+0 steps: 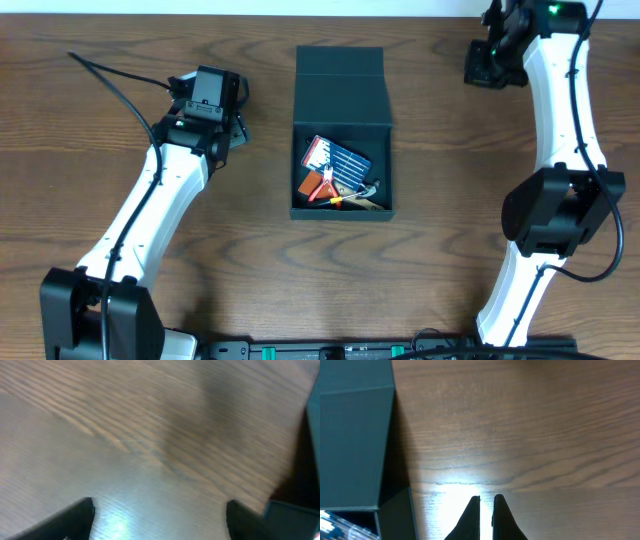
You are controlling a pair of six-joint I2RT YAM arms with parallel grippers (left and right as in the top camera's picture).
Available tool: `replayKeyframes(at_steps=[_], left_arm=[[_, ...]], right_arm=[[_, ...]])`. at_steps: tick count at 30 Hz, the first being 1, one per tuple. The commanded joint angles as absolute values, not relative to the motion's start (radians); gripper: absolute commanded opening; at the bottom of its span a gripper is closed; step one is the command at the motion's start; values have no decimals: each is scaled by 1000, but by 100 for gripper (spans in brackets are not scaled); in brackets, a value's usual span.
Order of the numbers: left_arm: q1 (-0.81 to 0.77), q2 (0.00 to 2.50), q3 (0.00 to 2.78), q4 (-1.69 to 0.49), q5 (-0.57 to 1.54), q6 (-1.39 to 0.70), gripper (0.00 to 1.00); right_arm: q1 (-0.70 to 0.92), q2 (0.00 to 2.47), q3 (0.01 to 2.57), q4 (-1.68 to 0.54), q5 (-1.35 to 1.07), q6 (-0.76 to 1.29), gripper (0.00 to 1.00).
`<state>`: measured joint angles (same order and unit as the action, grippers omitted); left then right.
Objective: Pack container
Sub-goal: 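Raise the left gripper and move it left of the box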
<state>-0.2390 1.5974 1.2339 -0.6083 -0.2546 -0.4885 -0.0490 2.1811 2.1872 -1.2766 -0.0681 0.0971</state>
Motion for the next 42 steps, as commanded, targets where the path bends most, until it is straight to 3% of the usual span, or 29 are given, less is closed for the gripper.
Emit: replayKeyframes(at_steps=[1,4,9,14,18,22,29,42], left_arm=[[-236,1623,1248,-581,-153,-373,55],[-236,1641,1248,-551,-91,-323,5],[-224,1650,1248,-480,43,-236,6],[-219,1649,1248,-501,45,-245,6],[-219,1647,1248,-568,46,-383,6],[-216,1647,1248,-538,72,-290,6],[-136,1664,1248,-507,339,-115,6],[123,1890,1248,-411,1043,99,6]], right_arm=[[-36,2154,2111,-1251,-80,85,2],[-26,2155,2038,-1210,-120,35,2],[-4,2154,1940,-1152,-165,-25,1],[-1,2154,1916,-1118,-158,25,1],[-14,2155,1916,-1108,-154,101,1],[-19,2155,1916,-1095,-159,85,1],[3,2160,1915,-1047,-262,-51,1],[26,2162,1773,-994,-464,-253,1]])
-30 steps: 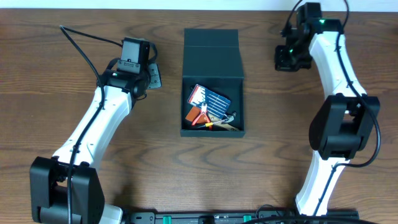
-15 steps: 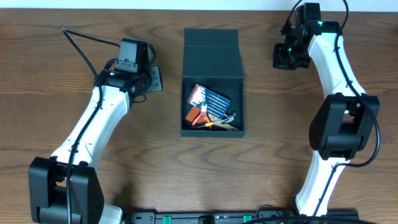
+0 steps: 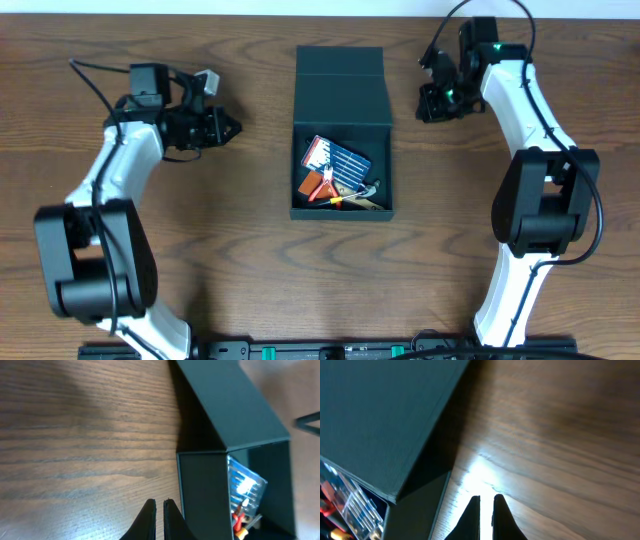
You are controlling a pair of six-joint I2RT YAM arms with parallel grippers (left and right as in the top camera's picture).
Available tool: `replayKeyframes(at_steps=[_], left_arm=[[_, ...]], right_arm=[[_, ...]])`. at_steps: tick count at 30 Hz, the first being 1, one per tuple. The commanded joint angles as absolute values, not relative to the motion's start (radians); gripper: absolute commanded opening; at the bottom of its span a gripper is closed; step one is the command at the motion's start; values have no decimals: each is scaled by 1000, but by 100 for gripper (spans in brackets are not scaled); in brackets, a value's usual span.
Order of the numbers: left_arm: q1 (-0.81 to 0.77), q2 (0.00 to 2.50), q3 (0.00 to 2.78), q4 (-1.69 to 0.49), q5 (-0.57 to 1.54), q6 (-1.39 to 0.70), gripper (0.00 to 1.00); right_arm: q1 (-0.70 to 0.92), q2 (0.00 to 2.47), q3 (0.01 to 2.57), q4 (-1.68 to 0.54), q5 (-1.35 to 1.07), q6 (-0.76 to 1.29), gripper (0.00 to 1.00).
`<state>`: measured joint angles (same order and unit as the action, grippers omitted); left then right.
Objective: Pack container
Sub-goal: 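Raise the left gripper and move it left of the box, then bring both grippers to the lid's left and right edges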
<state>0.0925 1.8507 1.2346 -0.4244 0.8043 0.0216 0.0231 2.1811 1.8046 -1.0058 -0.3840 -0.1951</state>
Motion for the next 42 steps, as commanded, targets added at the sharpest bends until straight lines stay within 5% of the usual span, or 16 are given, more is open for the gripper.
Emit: replayKeyframes(at_steps=[1,9,15,42], left_arm=[[131,1903,1248,-403,1087,111,6],[151,1973,1248,-296,1255,127,6],[151,1997,1248,-224,1257,94,5],[145,2138,1248,-31,1325,-25,6]], right_arm=[[25,2162,1762,-987,-498,-267,1],[-12,2162,1730,-944,-601,-260,1],[-90,2162,1723,-879,-627,-127,1],[-163,2301,1689,-779,-959,-127,1]])
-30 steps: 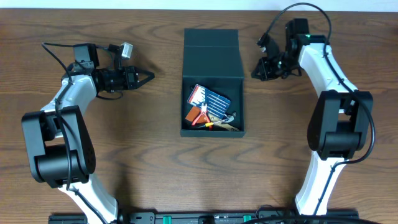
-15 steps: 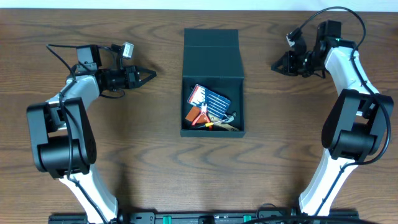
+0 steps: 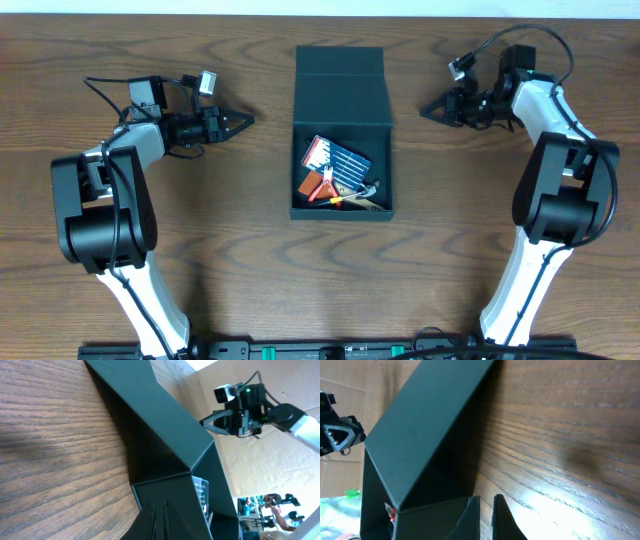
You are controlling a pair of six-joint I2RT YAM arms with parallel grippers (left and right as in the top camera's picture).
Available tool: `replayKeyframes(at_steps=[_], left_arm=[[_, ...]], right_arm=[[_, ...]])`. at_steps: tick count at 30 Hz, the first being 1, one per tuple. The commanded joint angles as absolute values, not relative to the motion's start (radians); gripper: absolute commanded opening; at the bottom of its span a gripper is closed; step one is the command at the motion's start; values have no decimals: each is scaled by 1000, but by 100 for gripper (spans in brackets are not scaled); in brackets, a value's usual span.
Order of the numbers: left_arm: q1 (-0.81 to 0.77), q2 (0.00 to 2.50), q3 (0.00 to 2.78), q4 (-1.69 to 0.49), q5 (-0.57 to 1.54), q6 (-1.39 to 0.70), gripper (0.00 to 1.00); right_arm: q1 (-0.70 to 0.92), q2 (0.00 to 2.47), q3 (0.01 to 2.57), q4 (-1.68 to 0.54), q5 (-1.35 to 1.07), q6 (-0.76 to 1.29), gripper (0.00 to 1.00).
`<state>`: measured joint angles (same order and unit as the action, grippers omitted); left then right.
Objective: Pack container
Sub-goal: 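Bring both grippers to the lid's left and right edges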
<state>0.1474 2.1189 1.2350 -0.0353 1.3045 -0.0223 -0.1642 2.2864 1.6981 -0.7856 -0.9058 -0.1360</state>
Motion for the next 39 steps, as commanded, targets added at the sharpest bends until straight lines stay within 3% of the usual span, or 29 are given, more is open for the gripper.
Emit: replayKeyframes(at_steps=[1,14,39], left_arm=[[145,2141,1248,-31,1325,-25,6],[134,2221,1248,120,1411,-118,6],[99,2234,1248,174,1410,-144,6]], right_arm=[[-163,2302,1689,-777,-960,-127,1],[-144,2305,1689,-691,-1073,-102,1],[-59,2383,1689,-664,-1081,-22,1]])
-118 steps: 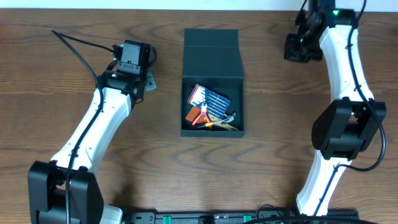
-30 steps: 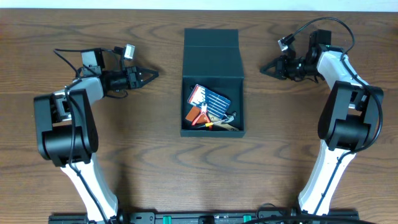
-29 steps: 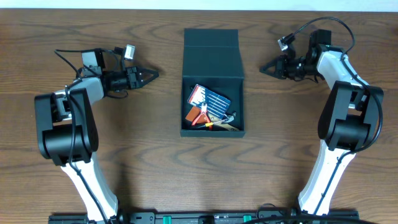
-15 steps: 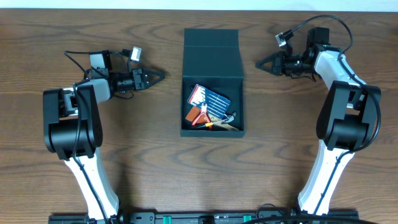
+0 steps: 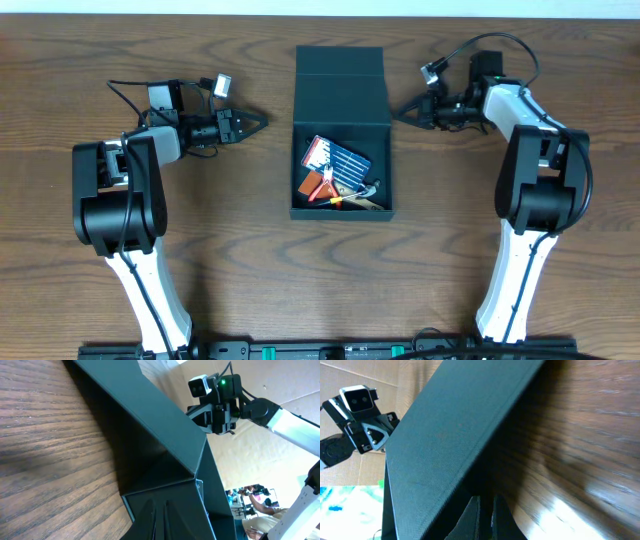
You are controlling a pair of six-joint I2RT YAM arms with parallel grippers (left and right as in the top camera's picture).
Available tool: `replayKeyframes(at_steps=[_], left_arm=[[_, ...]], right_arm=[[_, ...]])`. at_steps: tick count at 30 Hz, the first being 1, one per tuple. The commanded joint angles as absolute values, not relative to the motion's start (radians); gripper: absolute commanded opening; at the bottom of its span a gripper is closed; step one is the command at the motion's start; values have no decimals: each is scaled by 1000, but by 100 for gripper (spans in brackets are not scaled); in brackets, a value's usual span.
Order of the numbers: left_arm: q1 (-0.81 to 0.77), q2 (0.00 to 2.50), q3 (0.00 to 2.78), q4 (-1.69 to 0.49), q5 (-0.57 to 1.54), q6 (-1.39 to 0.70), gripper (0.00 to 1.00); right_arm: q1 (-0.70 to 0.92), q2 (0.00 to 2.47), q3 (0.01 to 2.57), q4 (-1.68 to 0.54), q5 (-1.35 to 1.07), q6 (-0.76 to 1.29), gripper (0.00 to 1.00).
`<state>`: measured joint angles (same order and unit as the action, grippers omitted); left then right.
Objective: Pack container
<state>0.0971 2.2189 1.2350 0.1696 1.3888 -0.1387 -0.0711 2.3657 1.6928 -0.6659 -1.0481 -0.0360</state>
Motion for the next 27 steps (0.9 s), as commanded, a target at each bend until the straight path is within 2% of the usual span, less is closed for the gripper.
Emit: replayKeyframes(at_steps=[1,27], left_arm=[[99,2234,1248,174,1410,-145,6],[99,2234,1248,175,1406,-159,6]], right_arm=[[-59,2385,1689,-664,-1081,-14,1],[-58,2417,1689,-568,-1187,4,1]])
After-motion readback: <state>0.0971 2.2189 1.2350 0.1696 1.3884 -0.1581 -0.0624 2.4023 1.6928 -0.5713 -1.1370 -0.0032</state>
